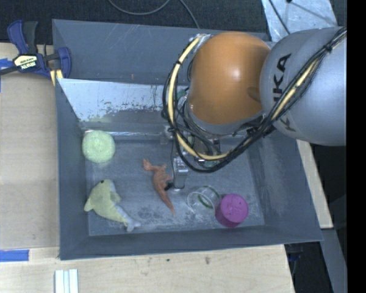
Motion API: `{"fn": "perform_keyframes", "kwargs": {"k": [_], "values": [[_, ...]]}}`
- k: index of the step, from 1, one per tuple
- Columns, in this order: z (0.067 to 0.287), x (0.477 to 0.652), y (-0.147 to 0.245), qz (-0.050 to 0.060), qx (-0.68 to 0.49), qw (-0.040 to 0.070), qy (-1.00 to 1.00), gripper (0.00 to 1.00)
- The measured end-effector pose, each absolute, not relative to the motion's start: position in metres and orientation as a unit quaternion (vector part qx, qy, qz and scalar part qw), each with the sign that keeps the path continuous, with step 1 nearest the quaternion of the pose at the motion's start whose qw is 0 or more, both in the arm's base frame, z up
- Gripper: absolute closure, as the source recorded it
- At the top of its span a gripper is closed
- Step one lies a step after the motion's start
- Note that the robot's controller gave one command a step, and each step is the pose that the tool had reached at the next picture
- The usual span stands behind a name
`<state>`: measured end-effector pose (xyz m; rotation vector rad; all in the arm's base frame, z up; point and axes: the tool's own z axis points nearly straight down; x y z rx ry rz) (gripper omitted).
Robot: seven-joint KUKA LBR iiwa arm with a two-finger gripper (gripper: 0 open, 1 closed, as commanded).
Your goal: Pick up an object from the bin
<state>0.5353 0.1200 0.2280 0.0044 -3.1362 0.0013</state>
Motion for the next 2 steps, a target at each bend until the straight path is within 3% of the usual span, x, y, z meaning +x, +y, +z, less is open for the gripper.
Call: {"fn": "perform_keyframes", "kwargs": {"k": [1,2], "values": [[0.233,0.537,0.119,0.0,0.0,-0.002,-1.0,0.0],[0.165,0.546,0.109,-0.001,-0.044,-0.003,-0.999,0.0]]}}
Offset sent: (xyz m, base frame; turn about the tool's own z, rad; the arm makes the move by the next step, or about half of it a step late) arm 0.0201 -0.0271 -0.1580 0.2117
